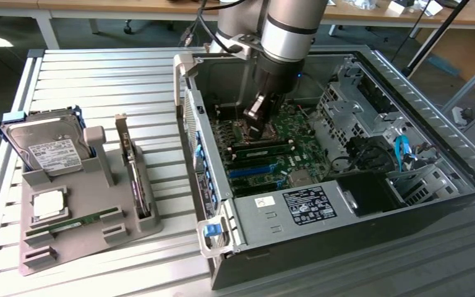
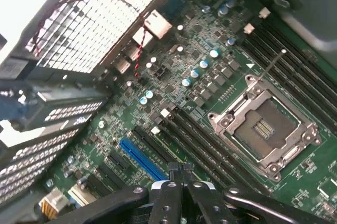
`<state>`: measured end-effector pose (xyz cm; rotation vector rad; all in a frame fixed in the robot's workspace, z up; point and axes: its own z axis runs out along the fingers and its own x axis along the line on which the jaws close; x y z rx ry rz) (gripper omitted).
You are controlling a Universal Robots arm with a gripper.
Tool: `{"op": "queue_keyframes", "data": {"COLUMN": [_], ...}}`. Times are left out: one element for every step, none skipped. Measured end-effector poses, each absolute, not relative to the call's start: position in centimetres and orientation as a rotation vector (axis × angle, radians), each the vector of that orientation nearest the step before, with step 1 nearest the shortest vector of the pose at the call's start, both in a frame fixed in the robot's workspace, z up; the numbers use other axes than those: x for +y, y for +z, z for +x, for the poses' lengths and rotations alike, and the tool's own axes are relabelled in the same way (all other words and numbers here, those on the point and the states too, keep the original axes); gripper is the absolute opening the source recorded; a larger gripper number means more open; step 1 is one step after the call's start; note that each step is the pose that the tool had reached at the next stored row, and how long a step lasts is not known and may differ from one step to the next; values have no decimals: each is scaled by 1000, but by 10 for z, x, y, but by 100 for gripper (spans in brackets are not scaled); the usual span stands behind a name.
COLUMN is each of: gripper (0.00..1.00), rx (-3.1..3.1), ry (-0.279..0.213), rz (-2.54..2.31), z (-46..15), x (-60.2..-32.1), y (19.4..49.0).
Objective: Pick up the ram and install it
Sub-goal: 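Press down the ram until it locks into place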
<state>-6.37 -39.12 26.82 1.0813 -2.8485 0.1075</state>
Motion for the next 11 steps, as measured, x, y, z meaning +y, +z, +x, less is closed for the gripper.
{"op": "queue_keyframes", "data": {"gripper": [11,11,11,11,11,11,11,11,11,11,11], "rx": [-2854,-2858,-2862,-2865,-2870,-2873,-2877,-2881,-2885,-2889,-2892], "ry": [106,106,105,104,104,103,102,100,98,96,94], "rz": [1067,1055,1045,1034,1021,1012,999,989,977,968,961], "z": [-64,-64,-64,-64,-65,-65,-65,-66,-66,-66,-66], "x": [-391,-391,-391,-391,-391,-391,-391,-391,-391,-391,-391], "y": [268,268,268,268,268,268,268,268,268,268,268]}}
